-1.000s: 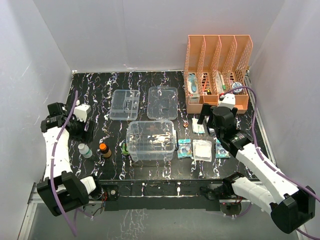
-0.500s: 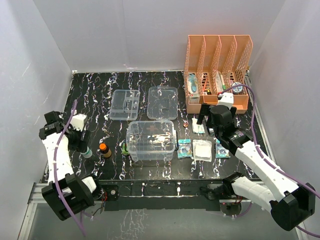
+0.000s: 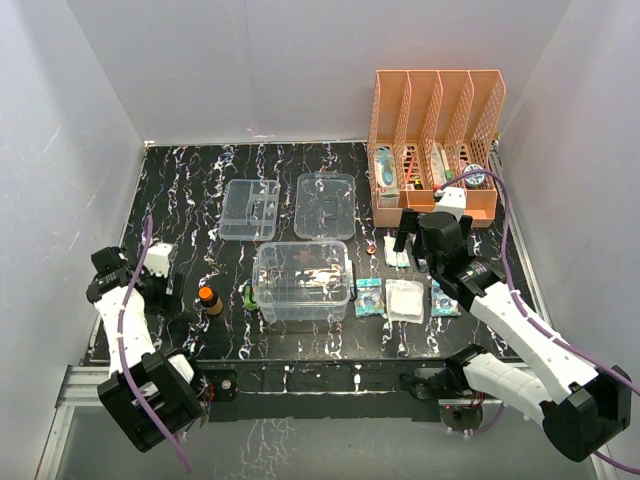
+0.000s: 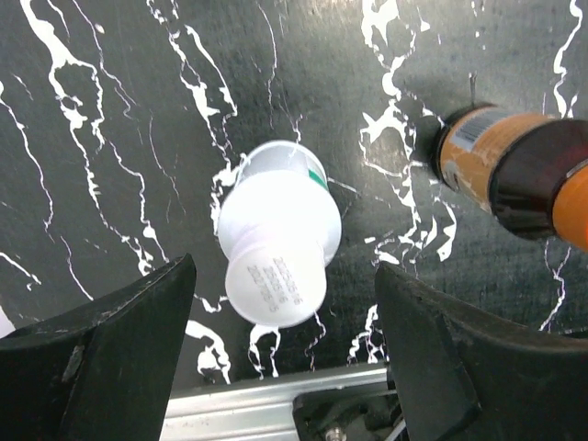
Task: Organize the medicine kit
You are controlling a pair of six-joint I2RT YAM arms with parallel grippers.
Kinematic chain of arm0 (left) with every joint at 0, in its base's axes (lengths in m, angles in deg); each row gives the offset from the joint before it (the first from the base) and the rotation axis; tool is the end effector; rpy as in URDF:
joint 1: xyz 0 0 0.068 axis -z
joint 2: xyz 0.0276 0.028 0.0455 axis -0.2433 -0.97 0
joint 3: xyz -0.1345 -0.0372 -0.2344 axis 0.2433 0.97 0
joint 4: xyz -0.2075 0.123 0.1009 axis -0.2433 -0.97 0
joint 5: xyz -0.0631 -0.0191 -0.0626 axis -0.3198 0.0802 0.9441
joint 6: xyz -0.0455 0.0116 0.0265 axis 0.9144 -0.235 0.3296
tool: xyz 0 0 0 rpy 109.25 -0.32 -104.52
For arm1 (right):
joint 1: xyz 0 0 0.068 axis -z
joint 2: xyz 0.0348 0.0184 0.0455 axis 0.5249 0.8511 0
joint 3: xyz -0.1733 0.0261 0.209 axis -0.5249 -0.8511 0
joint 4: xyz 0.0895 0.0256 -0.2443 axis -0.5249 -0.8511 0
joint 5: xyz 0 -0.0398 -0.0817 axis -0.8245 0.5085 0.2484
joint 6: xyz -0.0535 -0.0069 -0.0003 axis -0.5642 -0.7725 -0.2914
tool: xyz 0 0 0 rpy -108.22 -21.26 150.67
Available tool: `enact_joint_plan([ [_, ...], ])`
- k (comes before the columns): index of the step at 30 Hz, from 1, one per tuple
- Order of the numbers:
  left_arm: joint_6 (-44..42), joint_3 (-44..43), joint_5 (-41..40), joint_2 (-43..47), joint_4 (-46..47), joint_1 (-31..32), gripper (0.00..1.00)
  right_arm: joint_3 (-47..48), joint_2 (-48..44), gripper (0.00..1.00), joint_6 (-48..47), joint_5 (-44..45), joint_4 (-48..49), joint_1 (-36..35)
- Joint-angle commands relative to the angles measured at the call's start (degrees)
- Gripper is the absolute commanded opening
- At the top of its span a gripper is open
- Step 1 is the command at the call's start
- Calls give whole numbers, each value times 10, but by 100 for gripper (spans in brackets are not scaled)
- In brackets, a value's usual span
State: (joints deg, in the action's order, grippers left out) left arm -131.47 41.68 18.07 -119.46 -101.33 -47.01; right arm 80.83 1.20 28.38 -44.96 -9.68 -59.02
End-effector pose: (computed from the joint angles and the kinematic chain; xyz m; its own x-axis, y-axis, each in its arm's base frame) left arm 0.1533 0.0863 0.2174 -0.8265 0.2228 -0.5170 0.2012 0.9746 0.0983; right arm 0.1868 0.0782 0.2839 -0.4931 0.1051 -0.8636 0.1170 0.9917 0.0539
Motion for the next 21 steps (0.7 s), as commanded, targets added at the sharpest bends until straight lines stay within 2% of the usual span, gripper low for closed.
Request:
enact_joint_plan([
  [1,29,14,36,-1,58,-5,78,29,-15,98,6,14,8,-4],
  [6,46,20,40,-31,89,-5,76,29,-20,98,8,17,2,-6],
  [14,26,33,54,-35,68,-5,69,27,-27,98,10,25,-5,-7],
  [17,25,39,54,-28,69,-4,55,20,-26,98,15,20,0,-7],
  [21,27,38,57,-34,70,-5,27,16,-25,98,21,16,3,-7],
])
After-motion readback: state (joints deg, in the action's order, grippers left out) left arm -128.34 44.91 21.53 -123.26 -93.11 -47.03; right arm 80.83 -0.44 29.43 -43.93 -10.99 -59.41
